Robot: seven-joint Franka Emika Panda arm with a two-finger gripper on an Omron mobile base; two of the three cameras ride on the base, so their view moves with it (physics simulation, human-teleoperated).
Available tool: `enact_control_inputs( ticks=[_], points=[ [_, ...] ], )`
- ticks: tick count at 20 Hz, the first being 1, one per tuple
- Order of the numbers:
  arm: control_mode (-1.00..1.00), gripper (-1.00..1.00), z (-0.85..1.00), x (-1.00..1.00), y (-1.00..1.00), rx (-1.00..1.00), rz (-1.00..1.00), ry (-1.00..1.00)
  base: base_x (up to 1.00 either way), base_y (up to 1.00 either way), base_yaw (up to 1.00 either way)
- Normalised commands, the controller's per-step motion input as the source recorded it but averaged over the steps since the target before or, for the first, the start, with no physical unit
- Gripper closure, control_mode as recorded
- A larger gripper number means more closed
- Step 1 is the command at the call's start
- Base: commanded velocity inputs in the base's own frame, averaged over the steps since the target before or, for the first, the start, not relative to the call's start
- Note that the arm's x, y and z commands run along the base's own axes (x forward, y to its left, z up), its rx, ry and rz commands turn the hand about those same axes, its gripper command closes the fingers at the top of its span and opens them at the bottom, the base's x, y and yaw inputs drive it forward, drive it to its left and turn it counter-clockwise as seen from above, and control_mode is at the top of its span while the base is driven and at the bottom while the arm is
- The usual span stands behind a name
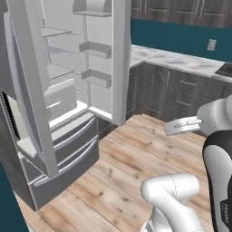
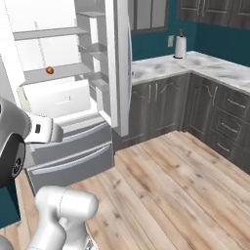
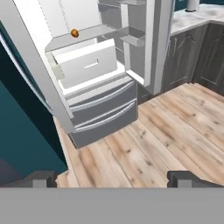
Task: Retrieve the apple and peach from the fridge and place them into the bowl on the dining table.
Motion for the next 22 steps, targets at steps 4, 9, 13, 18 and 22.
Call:
enact_control_inputs(
  ticks=[4,9,13,18,22],
  points=[
    [1.0,-1.0,0.0,0.0,0.0,0.0,0.0,0.0,0.36,-0.19,0.26],
    [1.0,-1.0,0.0,0.0,0.0,0.0,0.0,0.0,0.31,-0.13,0.28],
    [1.0,-1.0,0.0,0.0,0.0,0.0,0.0,0.0,0.41,-0.07,0.33],
    [1.0,-1.0,0.0,0.0,0.0,0.0,0.0,0.0,0.39,-0.31,0.31],
    [1.0,-1.0,0.0,0.0,0.0,0.0,0.0,0.0,0.36,-0.56,0.25]
  ],
)
